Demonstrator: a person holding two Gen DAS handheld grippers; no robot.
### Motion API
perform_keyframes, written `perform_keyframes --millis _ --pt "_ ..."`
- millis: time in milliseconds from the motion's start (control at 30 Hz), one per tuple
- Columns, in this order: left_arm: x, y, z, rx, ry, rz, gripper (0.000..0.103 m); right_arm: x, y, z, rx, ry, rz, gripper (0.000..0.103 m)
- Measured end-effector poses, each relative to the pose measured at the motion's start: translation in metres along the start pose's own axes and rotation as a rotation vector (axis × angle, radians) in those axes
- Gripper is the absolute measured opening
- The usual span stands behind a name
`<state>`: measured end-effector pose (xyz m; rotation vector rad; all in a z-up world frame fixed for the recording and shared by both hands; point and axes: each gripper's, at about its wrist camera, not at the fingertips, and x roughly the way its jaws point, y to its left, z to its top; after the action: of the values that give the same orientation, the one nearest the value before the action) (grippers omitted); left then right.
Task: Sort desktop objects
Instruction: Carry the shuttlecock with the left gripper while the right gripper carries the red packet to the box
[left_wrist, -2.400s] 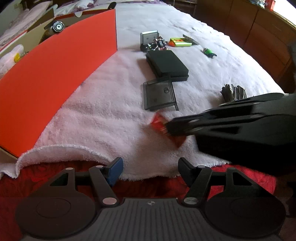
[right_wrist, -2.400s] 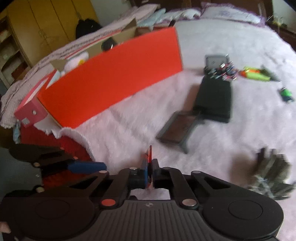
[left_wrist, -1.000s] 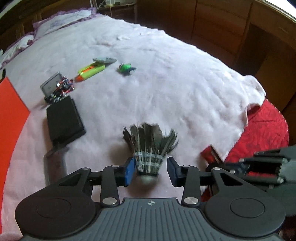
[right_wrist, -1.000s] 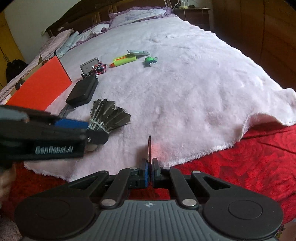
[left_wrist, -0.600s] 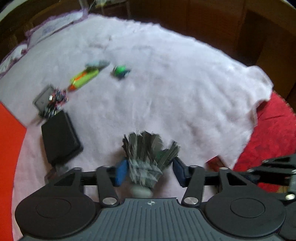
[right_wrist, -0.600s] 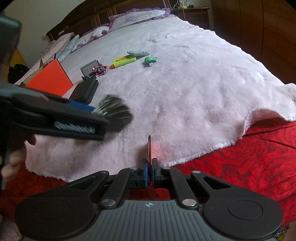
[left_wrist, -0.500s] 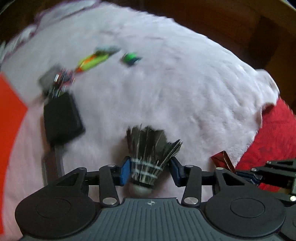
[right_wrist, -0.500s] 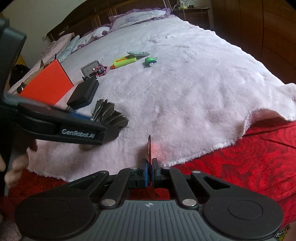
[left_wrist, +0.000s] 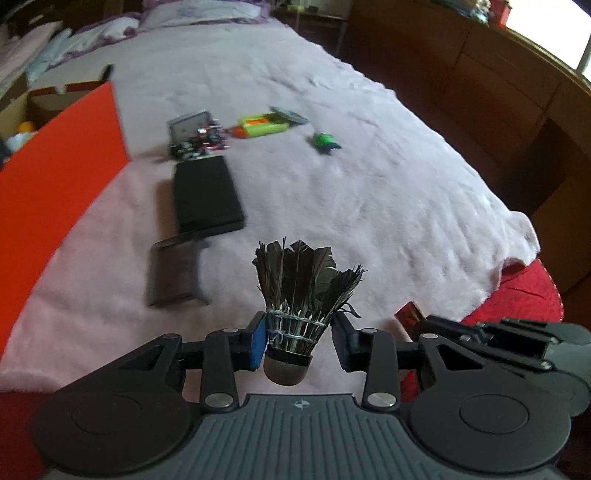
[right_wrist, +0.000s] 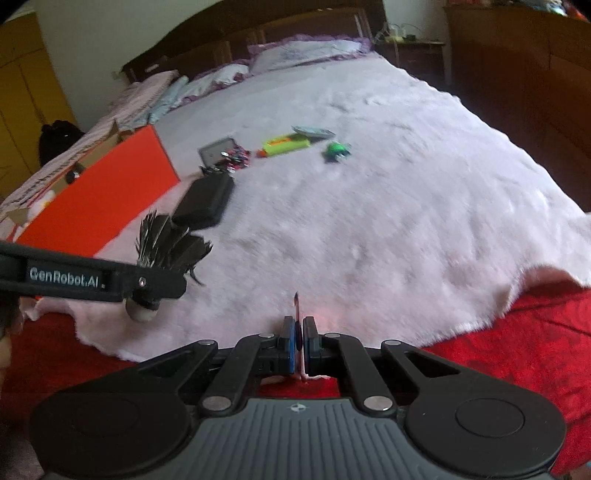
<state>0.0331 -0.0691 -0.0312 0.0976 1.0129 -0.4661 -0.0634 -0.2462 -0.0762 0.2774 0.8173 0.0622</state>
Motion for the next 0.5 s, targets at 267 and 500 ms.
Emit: perform_keyframes --millis 267,500 --pt "-0.018 0.034 -0.011 -0.076 -0.027 0.063 0.038 0.005 0.022 0.009 -0.035 0.037 0.051 0.003" --pt "-0.042 0.068 -0.011 -0.136 -0.101 0.124 0.038 0.008 0.048 0.039 -0.023 0.046 0.13 0.002"
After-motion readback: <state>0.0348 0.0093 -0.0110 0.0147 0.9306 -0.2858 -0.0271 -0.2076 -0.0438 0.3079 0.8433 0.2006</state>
